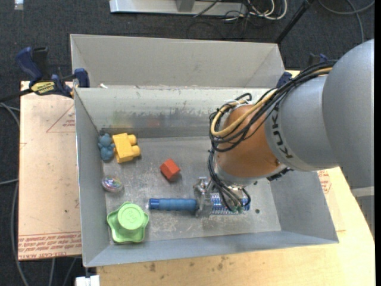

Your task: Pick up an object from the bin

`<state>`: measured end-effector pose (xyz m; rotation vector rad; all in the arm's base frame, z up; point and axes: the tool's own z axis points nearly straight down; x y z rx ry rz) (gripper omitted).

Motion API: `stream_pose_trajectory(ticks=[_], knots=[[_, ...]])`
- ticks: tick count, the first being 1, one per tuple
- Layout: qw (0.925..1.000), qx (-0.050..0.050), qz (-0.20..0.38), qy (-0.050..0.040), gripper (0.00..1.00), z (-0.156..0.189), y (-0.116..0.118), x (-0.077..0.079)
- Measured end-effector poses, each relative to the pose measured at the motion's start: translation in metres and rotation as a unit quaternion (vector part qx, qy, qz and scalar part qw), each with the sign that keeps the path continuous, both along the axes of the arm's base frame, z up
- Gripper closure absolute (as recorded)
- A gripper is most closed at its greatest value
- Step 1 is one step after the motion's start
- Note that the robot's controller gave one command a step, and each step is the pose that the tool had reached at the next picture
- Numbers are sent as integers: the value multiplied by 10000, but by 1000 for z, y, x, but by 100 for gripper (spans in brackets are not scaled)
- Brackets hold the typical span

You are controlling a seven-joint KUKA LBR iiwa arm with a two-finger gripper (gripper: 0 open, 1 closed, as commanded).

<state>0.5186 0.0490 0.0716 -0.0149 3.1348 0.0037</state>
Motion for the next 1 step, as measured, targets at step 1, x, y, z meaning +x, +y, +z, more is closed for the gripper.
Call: stream_pose_trajectory(ticks=[1], knots=[[10000, -1, -95, -26, 100, 152, -7, 18]])
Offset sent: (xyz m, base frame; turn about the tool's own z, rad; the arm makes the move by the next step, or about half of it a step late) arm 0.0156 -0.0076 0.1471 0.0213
